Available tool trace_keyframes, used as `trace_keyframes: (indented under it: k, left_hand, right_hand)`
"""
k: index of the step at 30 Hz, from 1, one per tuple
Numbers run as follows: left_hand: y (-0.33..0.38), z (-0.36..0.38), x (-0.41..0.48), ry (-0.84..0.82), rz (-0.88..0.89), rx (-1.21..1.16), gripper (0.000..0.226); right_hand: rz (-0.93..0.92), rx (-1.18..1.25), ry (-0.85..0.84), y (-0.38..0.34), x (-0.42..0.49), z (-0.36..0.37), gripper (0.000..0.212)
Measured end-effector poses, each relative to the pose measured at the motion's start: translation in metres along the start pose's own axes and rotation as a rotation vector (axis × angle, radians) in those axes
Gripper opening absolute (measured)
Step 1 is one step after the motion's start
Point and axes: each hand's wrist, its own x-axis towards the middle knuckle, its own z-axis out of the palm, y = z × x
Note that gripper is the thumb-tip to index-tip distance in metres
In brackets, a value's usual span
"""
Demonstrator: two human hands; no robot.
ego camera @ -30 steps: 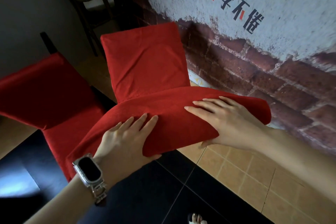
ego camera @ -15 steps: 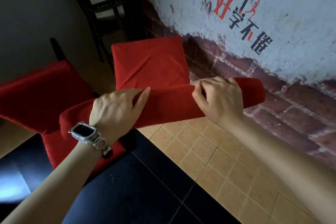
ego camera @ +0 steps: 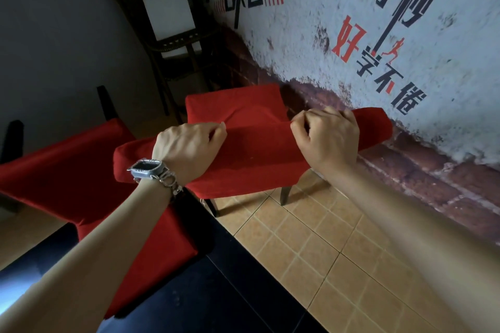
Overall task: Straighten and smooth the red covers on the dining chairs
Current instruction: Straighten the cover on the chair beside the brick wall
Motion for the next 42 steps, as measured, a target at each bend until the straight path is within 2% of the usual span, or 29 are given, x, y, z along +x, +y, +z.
trace_keyframes:
  k: [8,16,25,42]
  left_hand:
    - [-0.015,0.0,0.062,-0.015,0.001,0.023,0.058]
    - [-0.024,-0.001,0.111,-0.053,-0.01,0.062,0.055]
    - [-0.03,0.002,0.142,-0.04,-0.005,0.091,0.055]
    - [-0.037,0.006,0.167,0.011,-0.015,0.08,0.063]
  right_hand:
    - [0.001,0.005,-0.019,-0.001,0.049,0.032,0.047]
    - [0.021,0.036,0.028,-0.002,0.084,0.06,0.045]
    - [0.011,0.048,-0.038,-0.002,0.111,0.079,0.048]
    - [-0.017,-0.033,-0.011,0.002,0.133,0.1,0.049]
